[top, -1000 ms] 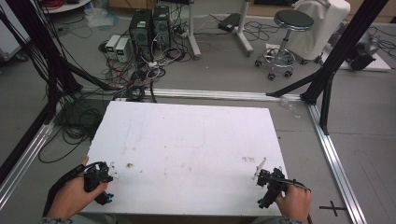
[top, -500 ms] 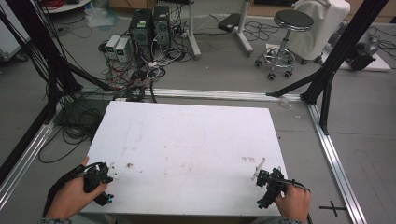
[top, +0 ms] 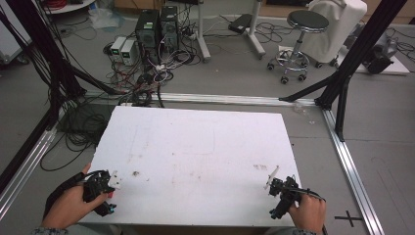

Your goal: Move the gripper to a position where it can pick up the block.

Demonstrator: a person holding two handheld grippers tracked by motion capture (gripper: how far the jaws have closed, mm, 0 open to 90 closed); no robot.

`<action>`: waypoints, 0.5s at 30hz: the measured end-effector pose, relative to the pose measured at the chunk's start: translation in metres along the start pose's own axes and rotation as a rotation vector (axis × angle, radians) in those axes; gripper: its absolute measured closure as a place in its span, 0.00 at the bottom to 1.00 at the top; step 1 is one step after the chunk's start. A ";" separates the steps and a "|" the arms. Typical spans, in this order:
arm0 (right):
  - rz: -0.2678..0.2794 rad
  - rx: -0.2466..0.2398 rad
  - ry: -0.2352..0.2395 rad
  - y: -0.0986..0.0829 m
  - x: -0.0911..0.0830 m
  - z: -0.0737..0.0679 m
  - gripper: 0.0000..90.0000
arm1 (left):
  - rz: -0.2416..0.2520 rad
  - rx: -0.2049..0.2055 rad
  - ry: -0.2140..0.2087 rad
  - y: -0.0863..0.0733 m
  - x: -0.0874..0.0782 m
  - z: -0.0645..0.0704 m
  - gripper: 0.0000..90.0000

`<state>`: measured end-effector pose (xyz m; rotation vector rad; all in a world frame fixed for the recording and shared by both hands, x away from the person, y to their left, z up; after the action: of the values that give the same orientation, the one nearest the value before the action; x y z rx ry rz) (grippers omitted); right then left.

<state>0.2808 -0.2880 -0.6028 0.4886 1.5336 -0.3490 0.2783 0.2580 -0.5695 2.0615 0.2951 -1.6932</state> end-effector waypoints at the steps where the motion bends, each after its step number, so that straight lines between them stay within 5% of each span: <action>1: -0.003 0.002 0.002 0.000 0.000 -0.001 0.05 | 0.003 0.009 0.002 0.000 -0.001 -0.001 0.24; 15: -0.004 0.000 0.005 0.000 0.000 0.000 0.05 | 0.003 0.128 0.001 -0.006 -0.009 -0.015 0.24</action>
<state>0.2804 -0.2879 -0.6032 0.4870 1.5394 -0.3507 0.2868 0.2709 -0.5600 2.1524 0.1880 -1.7508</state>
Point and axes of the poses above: each handheld gripper's, and its own axes: x roughly forward along the jaws, y roughly out of its top, z roughly to its right, the point moved 10 cm from there along x, roughly forward along the jaws
